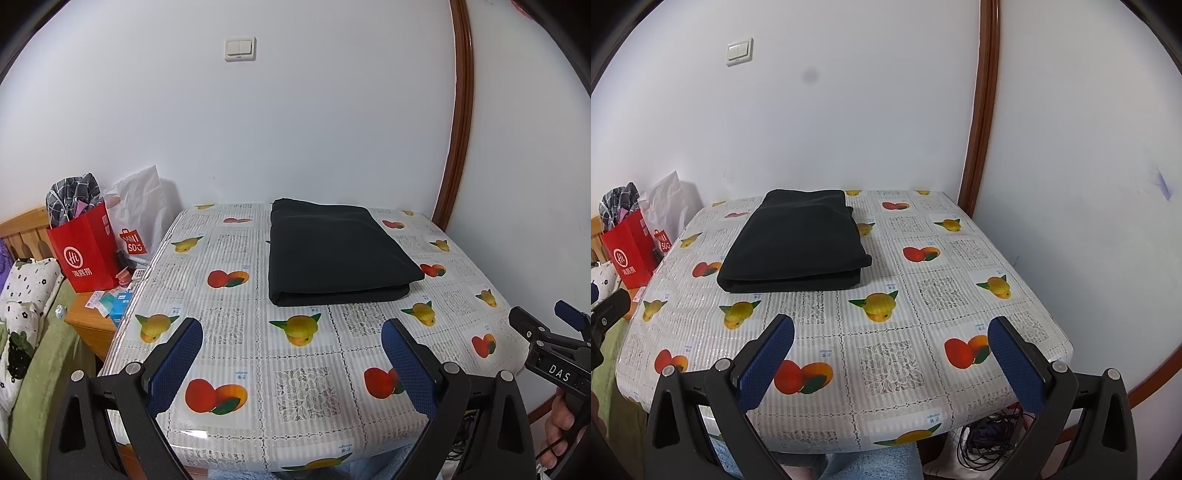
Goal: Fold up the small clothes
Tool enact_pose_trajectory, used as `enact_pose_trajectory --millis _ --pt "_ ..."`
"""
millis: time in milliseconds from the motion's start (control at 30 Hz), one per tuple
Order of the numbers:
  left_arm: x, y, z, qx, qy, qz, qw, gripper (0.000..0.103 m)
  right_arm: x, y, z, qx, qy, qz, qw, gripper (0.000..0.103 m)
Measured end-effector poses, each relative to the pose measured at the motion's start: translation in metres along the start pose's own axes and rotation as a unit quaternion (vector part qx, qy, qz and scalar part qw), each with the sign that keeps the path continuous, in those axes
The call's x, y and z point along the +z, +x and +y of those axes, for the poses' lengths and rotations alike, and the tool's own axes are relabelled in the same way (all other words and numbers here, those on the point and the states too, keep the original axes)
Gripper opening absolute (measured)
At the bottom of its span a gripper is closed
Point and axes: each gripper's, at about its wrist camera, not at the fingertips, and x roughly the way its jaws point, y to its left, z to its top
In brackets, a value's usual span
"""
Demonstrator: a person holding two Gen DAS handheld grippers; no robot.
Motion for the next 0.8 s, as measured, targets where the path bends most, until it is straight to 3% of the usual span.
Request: enact_pose_trajectory --millis 800 --pt "0.0001 0.0000 0.0006 -0.002 0.002 -0.001 1.0000 0.098 0.0024 -0.0062 0.0003 -0.004 0.004 -0.007 1.000 0.103"
